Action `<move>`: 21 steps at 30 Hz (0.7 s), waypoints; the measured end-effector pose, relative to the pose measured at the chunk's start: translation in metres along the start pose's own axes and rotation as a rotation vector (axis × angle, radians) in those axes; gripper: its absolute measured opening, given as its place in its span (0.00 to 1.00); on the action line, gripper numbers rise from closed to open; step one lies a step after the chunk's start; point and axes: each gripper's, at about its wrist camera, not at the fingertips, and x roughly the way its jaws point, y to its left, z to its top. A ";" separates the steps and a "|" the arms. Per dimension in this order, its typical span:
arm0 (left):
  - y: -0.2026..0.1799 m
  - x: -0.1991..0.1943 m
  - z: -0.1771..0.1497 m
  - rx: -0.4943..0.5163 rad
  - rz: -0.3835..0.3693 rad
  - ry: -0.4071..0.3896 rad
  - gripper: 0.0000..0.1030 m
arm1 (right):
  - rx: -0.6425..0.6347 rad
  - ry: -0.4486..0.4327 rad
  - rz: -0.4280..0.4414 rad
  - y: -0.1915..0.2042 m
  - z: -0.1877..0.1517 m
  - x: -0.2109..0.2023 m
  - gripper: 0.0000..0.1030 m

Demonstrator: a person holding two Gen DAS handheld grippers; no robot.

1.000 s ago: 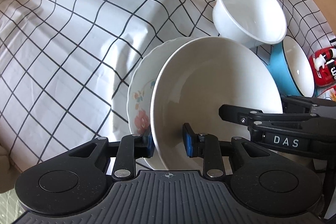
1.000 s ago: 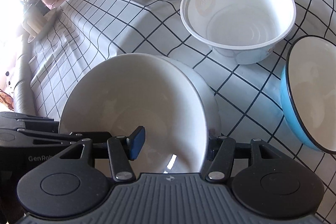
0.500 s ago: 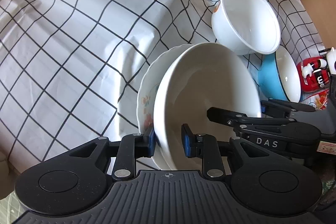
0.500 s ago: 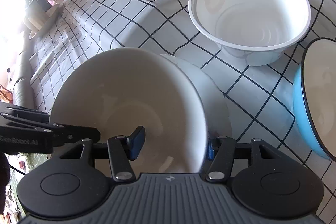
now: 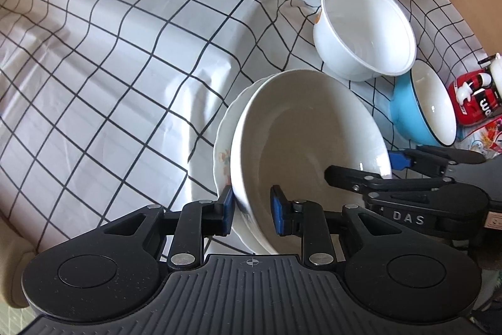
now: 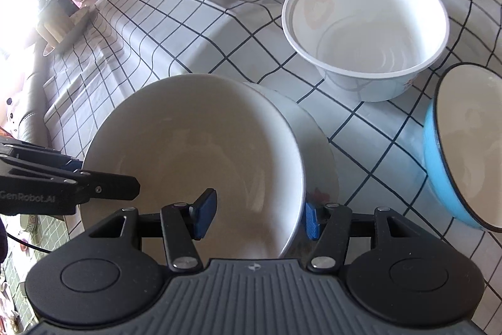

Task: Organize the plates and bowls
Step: 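Lower the large white bowl into the floral plate and open both grippers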

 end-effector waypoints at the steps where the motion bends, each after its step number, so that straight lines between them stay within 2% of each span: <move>1: -0.001 0.001 0.000 0.000 0.004 -0.002 0.26 | 0.001 -0.005 -0.005 0.000 -0.001 -0.002 0.55; 8: -0.003 0.011 0.001 -0.003 0.000 -0.007 0.26 | 0.038 -0.030 -0.027 -0.002 -0.009 -0.012 0.55; 13: -0.005 0.003 0.001 0.025 0.024 -0.008 0.26 | 0.072 -0.068 -0.036 -0.005 -0.015 -0.022 0.55; 21: -0.007 -0.027 0.009 0.034 0.056 -0.106 0.26 | 0.109 -0.165 -0.085 -0.009 -0.027 -0.049 0.55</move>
